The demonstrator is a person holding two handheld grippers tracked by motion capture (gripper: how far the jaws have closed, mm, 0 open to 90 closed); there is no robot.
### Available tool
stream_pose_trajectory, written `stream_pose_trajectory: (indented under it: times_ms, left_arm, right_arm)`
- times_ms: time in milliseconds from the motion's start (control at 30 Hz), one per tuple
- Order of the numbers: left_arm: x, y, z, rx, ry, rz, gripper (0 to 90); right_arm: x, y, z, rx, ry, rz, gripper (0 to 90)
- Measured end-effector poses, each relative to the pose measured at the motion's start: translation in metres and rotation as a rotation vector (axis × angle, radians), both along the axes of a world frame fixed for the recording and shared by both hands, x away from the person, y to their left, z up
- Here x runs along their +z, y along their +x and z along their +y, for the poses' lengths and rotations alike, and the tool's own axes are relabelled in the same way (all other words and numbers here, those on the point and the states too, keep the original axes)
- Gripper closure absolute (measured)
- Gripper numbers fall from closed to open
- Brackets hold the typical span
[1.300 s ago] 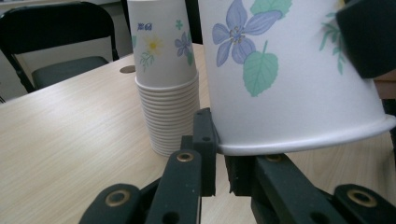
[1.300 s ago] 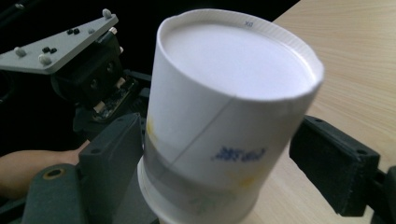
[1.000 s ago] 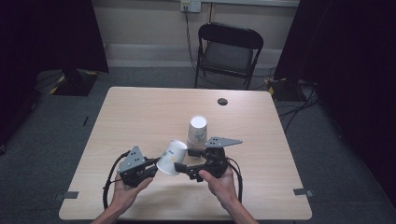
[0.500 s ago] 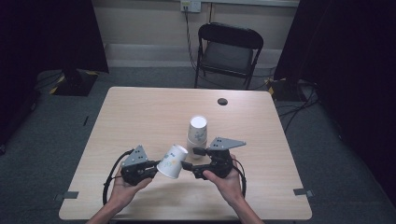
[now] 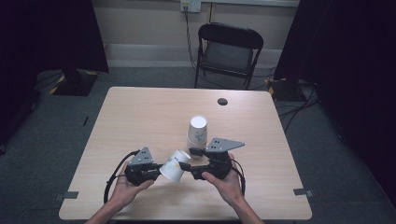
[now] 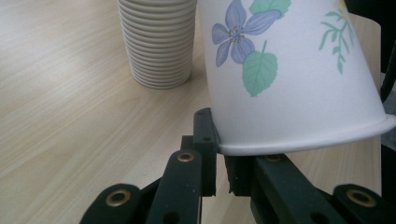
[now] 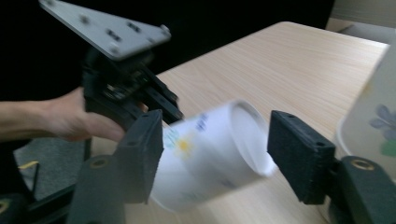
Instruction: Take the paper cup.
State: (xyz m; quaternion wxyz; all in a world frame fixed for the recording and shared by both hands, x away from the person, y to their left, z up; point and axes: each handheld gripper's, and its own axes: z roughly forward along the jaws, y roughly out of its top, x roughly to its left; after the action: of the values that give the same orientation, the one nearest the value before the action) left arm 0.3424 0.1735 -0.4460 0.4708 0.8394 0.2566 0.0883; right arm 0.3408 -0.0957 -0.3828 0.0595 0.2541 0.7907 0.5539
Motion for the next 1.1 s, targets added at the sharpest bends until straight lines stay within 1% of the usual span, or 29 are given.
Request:
stream_pose_trajectory:
  times_ms: [33,67,100,167,233,300,333,367,400,433,467,533,600,700,833,900,933,1000,1033,1100]
  left_arm:
    - [-0.001,0.000,-0.001,-0.002,0.002,0.009,84.5]
    - [-0.002,0.000,-0.002,-0.010,0.008,0.012,84.5]
    - [-0.003,0.001,-0.003,-0.015,0.010,0.018,84.5]
    - [-0.004,0.001,-0.004,-0.024,0.017,0.025,84.5]
    - [-0.004,0.000,-0.006,-0.033,0.024,0.030,84.4]
    - [-0.005,0.000,-0.006,-0.039,0.039,0.033,84.4]
    - [-0.007,0.000,-0.007,-0.033,0.042,0.040,84.4]
    - [-0.007,0.001,-0.007,-0.032,0.049,0.043,84.4]
    - [-0.008,0.002,-0.008,-0.037,0.054,0.043,84.4]
    - [-0.009,0.002,-0.008,-0.041,0.056,0.046,84.4]
    - [-0.009,0.002,-0.009,-0.043,0.056,0.053,84.4]
    - [-0.009,0.002,-0.010,-0.047,0.059,0.053,84.4]
    - [-0.009,0.002,-0.011,-0.050,0.059,0.054,84.4]
    - [-0.008,0.001,-0.010,-0.050,0.053,0.060,84.5]
    - [-0.008,0.002,-0.008,-0.052,0.062,0.069,84.6]
    - [-0.009,0.003,-0.008,-0.059,0.069,0.075,84.7]
    - [-0.009,0.002,-0.009,-0.062,0.068,0.079,84.8]
    - [-0.010,0.003,-0.010,-0.070,0.078,0.091,84.8]
    - [-0.010,0.003,-0.010,-0.071,0.081,0.090,84.8]
    - [-0.011,0.003,-0.011,-0.067,0.070,0.102,84.8]
  right_arm:
    - [0.000,0.000,0.000,0.000,0.000,0.000,37.8]
    - [0.002,-0.002,0.003,0.013,-0.002,-0.011,41.9]
    - [0.002,-0.002,0.003,0.013,-0.002,-0.011,41.9]
    - [0.002,-0.003,0.008,0.033,-0.016,-0.017,44.3]
    - [0.000,-0.004,0.012,0.046,-0.041,-0.023,46.1]
    - [-0.003,-0.004,0.015,0.042,-0.073,-0.040,46.7]
    - [-0.003,-0.006,0.014,0.017,-0.066,-0.061,49.7]
    - [-0.003,-0.006,0.014,0.017,-0.066,-0.061,49.7]
    - [-0.001,-0.007,0.013,0.016,-0.046,-0.067,50.3]
    - [0.001,-0.007,0.013,0.025,-0.032,-0.067,50.4]
    - [0.003,-0.007,0.013,0.035,-0.031,-0.066,50.4]
    - [0.003,-0.007,0.014,0.056,-0.042,-0.064,50.6]
    - [-0.001,-0.007,0.017,0.078,-0.066,-0.054,51.5]
    - [-0.006,-0.006,0.021,0.093,-0.101,-0.049,51.9]
    - [-0.009,-0.006,0.023,0.120,-0.145,-0.068,50.8]
    - [-0.010,-0.006,0.023,0.142,-0.167,-0.084,48.6]
    - [-0.010,-0.006,0.024,0.159,-0.186,-0.096,47.8]
    - [-0.011,-0.006,0.024,0.194,-0.218,-0.119,43.3]
    - [-0.011,-0.007,0.025,0.215,-0.245,-0.140,41.7]
    - [-0.012,-0.009,0.026,0.229,-0.285,-0.186,38.4]
